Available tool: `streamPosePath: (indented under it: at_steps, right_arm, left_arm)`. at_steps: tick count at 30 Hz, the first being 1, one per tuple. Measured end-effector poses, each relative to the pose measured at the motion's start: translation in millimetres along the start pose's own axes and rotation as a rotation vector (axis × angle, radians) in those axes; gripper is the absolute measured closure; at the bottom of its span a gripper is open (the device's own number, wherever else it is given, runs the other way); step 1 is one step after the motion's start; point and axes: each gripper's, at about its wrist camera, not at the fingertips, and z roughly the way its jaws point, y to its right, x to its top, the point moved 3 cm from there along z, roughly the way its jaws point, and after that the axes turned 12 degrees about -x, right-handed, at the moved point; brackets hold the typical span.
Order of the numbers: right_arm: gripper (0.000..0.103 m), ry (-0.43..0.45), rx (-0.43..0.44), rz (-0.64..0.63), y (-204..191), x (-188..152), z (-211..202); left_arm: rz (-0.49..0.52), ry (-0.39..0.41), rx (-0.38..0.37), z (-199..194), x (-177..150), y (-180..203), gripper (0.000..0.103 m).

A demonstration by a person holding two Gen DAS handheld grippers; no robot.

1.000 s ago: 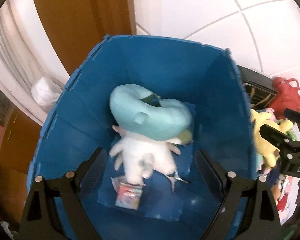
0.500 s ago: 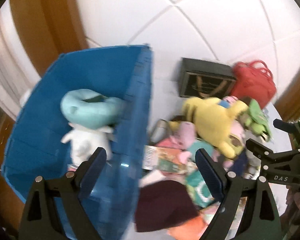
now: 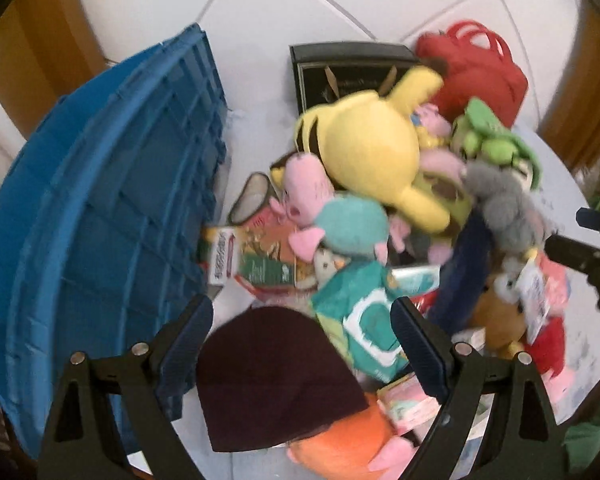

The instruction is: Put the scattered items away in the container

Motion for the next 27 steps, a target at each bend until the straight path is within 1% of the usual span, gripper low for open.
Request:
streamPosePath:
  at_steps: [3,7,10,11,13,16,18,20,22,27]
  right_arm:
    - [0.0,-0.01,0.05,0.03,-0.4,-27.1,11.0]
    - [0.0,-0.007,0.083,0.054,-10.7,-72.7,19.1]
    - [0.0,-0.022,0.127,0.08,-19.4,-107.6,23.5]
    - [0.0,-0.032,0.14,0.079,-23.4,-119.7,25.2]
    - [0.0,-0.044,0.157,0.076,-29.9,-139.2,27.6]
    - [0.0,-0.066,0.185,0.067,-38.2,-160.7,32.4]
    - [0.0,-0.076,0.183,0.065,-41.6,-174.3,36.1]
    - [0.0,-0.098,0.175,0.095,-40.5,-187.5,40.1]
    - [0.0,-0.104,0.175,0.106,-40.5,-195.9,39.2]
    - [0.0,-0.098,0.129,0.097,-44.3,-207.4,32.8]
  left_arm:
    - [0.024,0.008,0.016,9.2,-31.1,-2.4,0.012]
    - [0.019,0.022,-0.025,11.8,-75.8,-7.2,0.012]
    - [0.001,-0.001,-0.035,20.1,-114.0,-7.6,0.012]
    - [-0.006,-0.008,-0.026,22.0,-126.2,-7.8,0.012]
    - [-0.031,-0.019,-0.013,24.0,-148.5,-7.2,0.012]
    - [-0.077,-0.041,-0.031,25.5,-176.6,-4.7,0.012]
    - [-0.097,-0.055,-0.023,26.9,-189.2,-4.1,0.012]
    - [-0.123,-0.057,-0.028,26.0,-200.9,-4.6,0.012]
    - [-0.141,-0.055,-0.044,26.3,-207.3,-6.6,0.012]
    - [-0.177,-0.061,-0.062,31.7,-219.1,-9.7,0.012]
